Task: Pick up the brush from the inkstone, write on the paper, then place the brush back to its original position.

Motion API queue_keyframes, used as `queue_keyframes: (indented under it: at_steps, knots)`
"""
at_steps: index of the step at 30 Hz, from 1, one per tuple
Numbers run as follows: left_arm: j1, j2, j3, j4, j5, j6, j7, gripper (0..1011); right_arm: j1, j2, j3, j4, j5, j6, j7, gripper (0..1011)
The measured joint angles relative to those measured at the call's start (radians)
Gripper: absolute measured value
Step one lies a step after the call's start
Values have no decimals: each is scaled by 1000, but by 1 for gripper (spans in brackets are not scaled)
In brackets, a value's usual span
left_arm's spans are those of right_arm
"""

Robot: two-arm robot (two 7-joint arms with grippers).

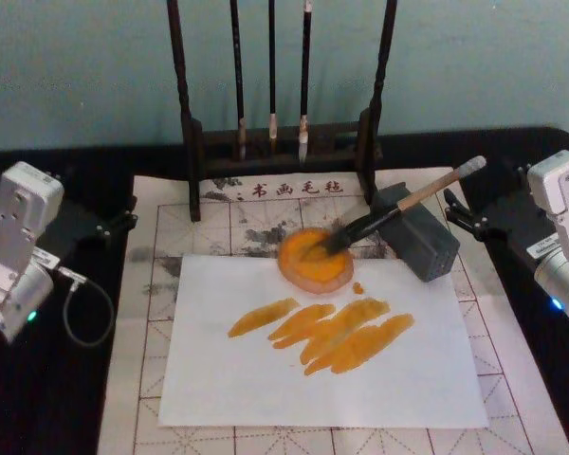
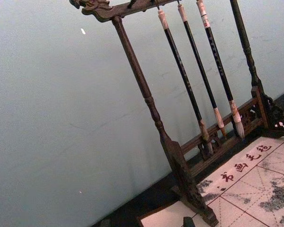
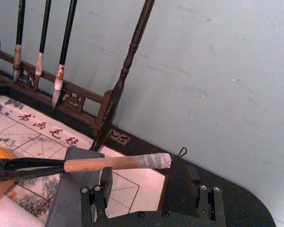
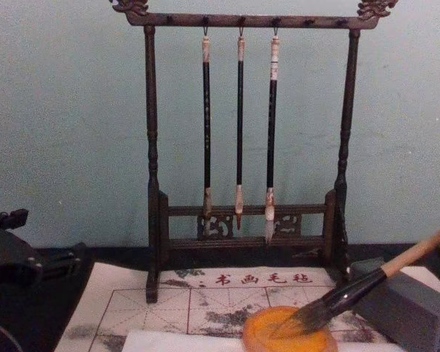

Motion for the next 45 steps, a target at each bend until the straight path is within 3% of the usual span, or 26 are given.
queue_keyframes:
  at_steps: [5, 11, 25, 36, 45]
  knots:
    - [0, 0, 0, 0, 0, 0, 0, 1001, -11, -9, 18, 1, 5, -21, 15, 1000]
    - [0, 0, 0, 0, 0, 0, 0, 1001, -36, -21, 51, 0, 43, -53, 46, 1000]
    - [0, 0, 0, 0, 0, 0, 0, 1001, -92, -71, 134, 3, 220, -88, 174, 1000]
    - [0, 0, 0, 0, 0, 0, 0, 1001, -80, -130, 172, 57, 320, -80, 265, 1000]
    - [0, 0, 0, 0, 0, 0, 0, 1001, -40, -187, 197, 133, 388, -67, 347, 1000]
